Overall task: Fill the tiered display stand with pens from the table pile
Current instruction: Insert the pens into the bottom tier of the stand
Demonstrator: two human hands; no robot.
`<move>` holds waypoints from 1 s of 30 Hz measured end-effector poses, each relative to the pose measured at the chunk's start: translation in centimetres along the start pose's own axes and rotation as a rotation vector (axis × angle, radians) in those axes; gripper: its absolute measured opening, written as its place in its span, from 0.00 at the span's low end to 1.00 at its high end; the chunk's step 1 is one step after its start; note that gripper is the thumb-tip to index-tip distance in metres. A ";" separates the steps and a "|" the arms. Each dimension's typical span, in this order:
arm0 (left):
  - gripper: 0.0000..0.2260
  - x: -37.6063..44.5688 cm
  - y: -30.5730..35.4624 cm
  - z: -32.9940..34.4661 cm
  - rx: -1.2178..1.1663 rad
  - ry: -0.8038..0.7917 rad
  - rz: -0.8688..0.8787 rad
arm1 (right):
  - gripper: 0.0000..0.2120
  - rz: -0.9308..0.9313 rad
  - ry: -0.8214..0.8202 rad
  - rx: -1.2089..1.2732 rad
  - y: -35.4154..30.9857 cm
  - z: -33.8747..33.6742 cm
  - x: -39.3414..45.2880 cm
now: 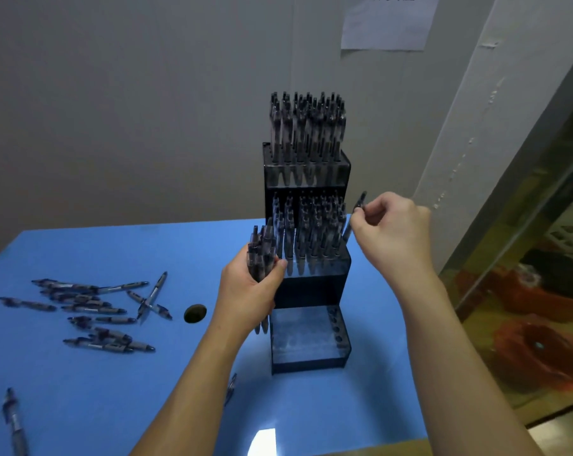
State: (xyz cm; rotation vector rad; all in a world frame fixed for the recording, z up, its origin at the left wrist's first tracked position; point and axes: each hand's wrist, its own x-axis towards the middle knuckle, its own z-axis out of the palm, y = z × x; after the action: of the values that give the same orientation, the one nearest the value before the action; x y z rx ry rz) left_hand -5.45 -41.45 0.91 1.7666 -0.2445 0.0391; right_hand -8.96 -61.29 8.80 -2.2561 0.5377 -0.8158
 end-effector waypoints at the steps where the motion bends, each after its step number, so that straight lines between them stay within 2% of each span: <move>1: 0.07 0.0 0.0 0.1 0.005 -0.004 0.008 | 0.07 0.004 -0.004 0.006 -0.1 0.0 0.1; 4: 0.07 0.1 0.0 0.2 0.025 -0.021 0.022 | 0.10 0.007 -0.038 -0.022 -0.4 0.1 0.5; 8: 0.06 0.0 0.0 0.0 0.017 -0.022 0.019 | 0.12 0.038 -0.210 -0.129 0.0 1.1 0.4; 12: 0.06 -0.3 0.2 -0.3 0.003 -0.037 0.013 | 0.14 0.056 -0.207 -0.123 0.9 1.5 -0.5; 16: 0.05 -0.8 -0.2 -0.6 0.006 -0.075 0.004 | 0.12 0.022 -0.226 -0.223 1.3 1.1 -1.1; 18: 0.05 -1.1 -0.5 -0.7 -0.009 -0.093 -0.005 | 0.08 0.008 -0.296 -0.093 0.4 0.7 -2.3; 22: 0.05 -1.8 -0.9 -0.6 -0.038 -0.146 0.014 | 0.04 0.047 -0.560 0.273 -1.5 1.7 -5.1; 25: 0.04 -2.0 -1.2 -0.6 -0.067 -0.168 -0.002 | 0.03 0.024 -0.596 0.346 -1.6 3.0 -6.1; 30: 0.05 -1.9 -1.4 -1.2 -0.012 -0.200 0.027 | 0.05 0.032 -0.587 0.309 -1.7 3.5 -6.7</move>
State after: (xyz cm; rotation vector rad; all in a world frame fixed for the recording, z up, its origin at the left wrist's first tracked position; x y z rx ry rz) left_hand -6.90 -39.79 -0.50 1.7559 -0.4123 -0.1201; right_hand -11.15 -54.77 5.26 -2.0535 0.1550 -0.1744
